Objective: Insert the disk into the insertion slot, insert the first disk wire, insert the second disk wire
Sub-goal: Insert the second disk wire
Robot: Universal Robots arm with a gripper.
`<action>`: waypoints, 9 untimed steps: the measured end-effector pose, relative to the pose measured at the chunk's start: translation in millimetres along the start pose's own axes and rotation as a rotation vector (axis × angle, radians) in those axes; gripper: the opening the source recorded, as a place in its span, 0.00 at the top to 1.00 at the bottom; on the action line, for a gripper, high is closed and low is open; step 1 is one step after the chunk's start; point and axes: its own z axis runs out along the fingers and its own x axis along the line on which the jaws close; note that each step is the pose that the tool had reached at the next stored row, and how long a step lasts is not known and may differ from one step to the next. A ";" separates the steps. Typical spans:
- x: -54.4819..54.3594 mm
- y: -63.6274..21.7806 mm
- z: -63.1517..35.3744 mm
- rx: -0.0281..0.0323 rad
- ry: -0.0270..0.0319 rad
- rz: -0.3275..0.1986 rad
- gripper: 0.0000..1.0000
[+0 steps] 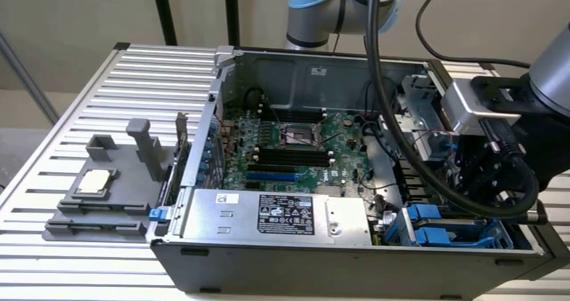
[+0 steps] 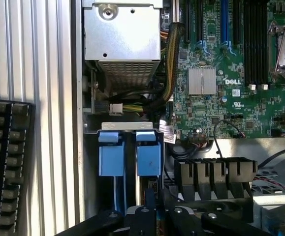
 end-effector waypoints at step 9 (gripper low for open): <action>0.2 0.2 3.3 0.0026 -0.0018 -0.002 0.84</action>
